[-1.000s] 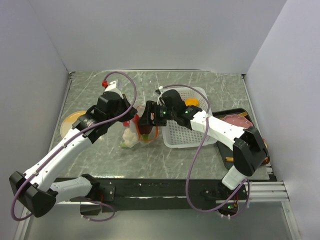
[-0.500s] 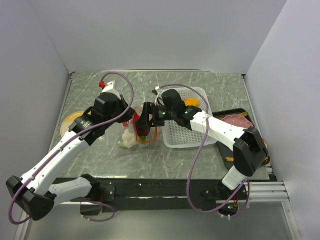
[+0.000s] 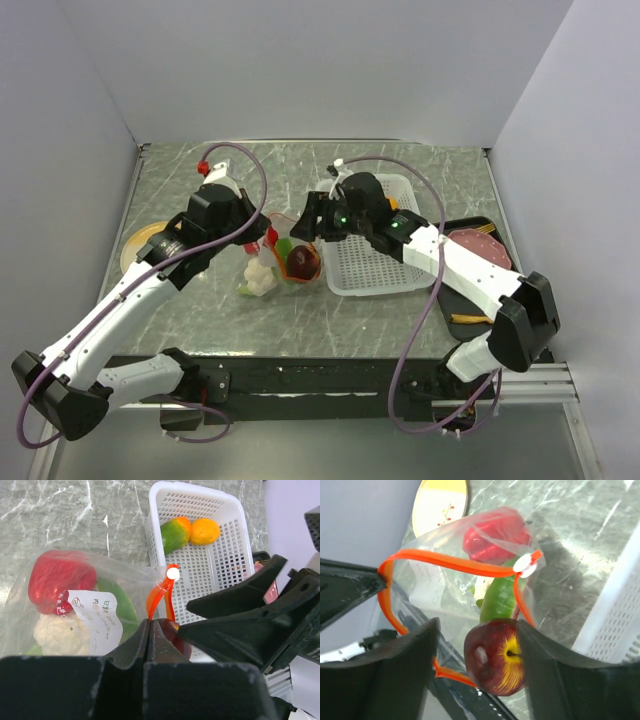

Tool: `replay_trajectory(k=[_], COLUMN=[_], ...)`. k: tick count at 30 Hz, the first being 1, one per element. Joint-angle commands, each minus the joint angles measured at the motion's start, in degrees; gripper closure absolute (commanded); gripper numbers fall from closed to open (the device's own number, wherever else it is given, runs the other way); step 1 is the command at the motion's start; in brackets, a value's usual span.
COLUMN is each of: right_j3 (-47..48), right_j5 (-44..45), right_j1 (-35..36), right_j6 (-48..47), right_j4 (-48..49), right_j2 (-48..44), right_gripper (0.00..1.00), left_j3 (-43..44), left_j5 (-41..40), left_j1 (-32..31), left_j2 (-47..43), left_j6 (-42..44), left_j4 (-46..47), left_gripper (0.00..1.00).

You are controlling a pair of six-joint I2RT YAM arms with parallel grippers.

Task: Place the food in the zip-top bag and seal the zipper
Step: Place the fake vegetable in the zipper food storage bag, then adjust the fake vegetable in the zipper food storage bag.

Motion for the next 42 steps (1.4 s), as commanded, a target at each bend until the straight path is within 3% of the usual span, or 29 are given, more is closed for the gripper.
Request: replay_trajectory(k=[1, 2, 7, 11, 17, 28, 42], right_j3=[0.1, -0.6, -5.0, -8.7, -10.5, -9.2, 6.4], right_j5=[4.8, 5.9, 12.9, 17.6, 10.4, 2.1, -2.5], right_j1=[-0.2, -0.3, -0.4, -0.5, -0.3, 4.8, 5.9], right_j6=[-1.3, -1.4, -0.6, 0.0, -0.7, 4.0, -1.0], right_j4=[-5.8, -6.5, -8.0, -10.3, -10.5, -2.6, -3.5], right_j2=[-2.8, -3.7, -9.2, -13.9, -12.4, -5.3, 6.1], right_gripper=[0.41, 0.49, 0.55, 0.77, 0.92, 0.97, 0.92], left_j3=[2.6, 2.5, 2.7, 2.8, 2.3, 2.6, 4.5], left_j5=[-0.7, -0.6, -0.8, -0.6, 0.0, 0.9, 1.4], left_j1=[0.2, 0.2, 0.2, 0.2, 0.2, 0.2, 0.1], left_j2=[0.1, 0.2, 0.4, 0.4, 0.6, 1.1, 0.8], left_j6=[0.1, 0.0, 0.2, 0.3, 0.0, 0.1, 0.3], left_j4=[1.8, 2.0, 1.7, 1.8, 2.2, 1.9, 0.3], left_gripper=[0.99, 0.99, 0.99, 0.99, 0.99, 0.99, 0.99])
